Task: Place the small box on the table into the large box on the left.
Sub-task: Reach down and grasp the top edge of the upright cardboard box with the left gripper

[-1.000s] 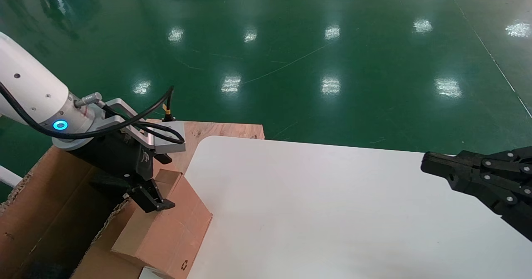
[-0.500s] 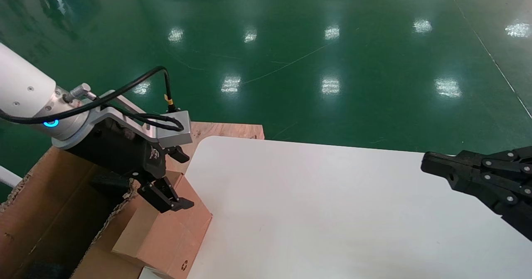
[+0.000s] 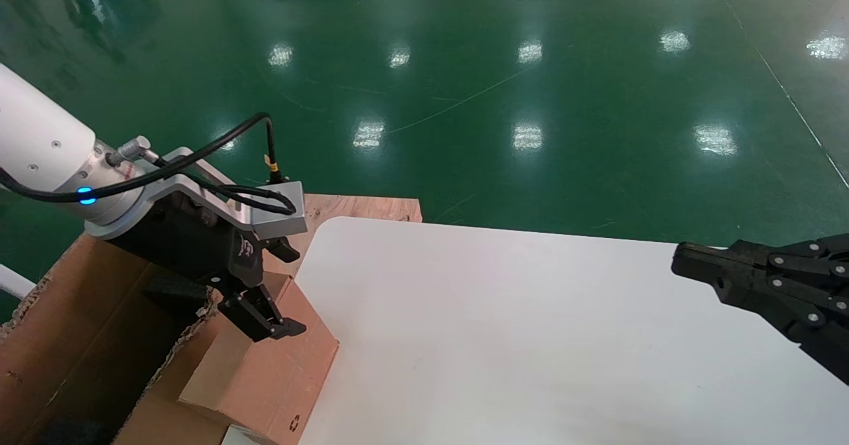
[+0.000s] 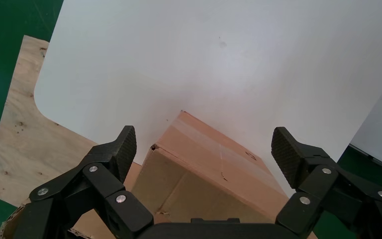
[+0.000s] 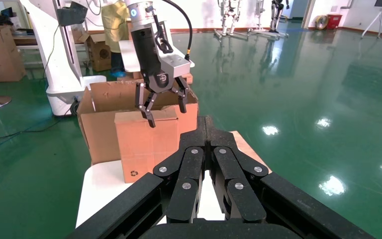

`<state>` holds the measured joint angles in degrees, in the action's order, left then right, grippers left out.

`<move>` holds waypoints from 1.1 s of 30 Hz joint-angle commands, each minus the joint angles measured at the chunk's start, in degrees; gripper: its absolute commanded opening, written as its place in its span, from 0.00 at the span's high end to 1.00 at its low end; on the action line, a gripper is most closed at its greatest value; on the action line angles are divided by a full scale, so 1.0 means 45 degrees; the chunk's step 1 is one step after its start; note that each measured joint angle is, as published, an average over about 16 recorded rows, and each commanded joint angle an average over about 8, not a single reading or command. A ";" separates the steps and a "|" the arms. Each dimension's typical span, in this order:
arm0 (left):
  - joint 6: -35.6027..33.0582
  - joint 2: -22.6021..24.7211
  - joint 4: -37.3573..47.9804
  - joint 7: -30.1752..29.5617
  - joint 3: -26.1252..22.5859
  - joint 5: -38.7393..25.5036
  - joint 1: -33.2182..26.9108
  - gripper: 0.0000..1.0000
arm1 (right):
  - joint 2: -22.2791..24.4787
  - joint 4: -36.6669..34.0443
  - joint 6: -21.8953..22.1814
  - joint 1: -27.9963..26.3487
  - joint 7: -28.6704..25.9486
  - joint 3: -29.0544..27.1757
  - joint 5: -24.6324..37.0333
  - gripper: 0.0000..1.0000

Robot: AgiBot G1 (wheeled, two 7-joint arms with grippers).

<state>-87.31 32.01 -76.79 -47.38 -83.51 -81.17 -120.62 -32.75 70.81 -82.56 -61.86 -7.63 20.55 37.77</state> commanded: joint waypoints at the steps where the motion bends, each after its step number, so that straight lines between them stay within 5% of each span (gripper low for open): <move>1: -0.0009 0.0002 0.0016 0.0054 0.0013 0.0032 0.0009 0.00 | 0.0000 0.0000 0.0000 0.0000 0.0000 0.0000 0.0000 1.00; 7: -0.0039 0.0352 0.0241 -0.0727 -0.0278 -0.0623 -0.0046 0.00 | 0.0000 -0.0001 0.0000 0.0000 0.0000 0.0000 0.0000 1.00; 18: -0.0415 0.1493 0.0354 -0.4458 -0.1137 -0.2395 -0.0458 0.00 | 0.0000 -0.0001 0.0000 0.0000 0.0000 0.0000 0.0000 1.00; 33: -0.0687 0.1577 0.0353 -0.5410 -0.2787 -0.1444 -0.0755 0.00 | 0.0000 -0.0001 0.0000 0.0000 0.0001 0.0001 0.0000 1.00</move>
<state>-90.23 39.17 -75.16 -71.58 -95.85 -87.87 -124.13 -32.75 70.81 -82.56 -61.86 -7.63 20.55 37.77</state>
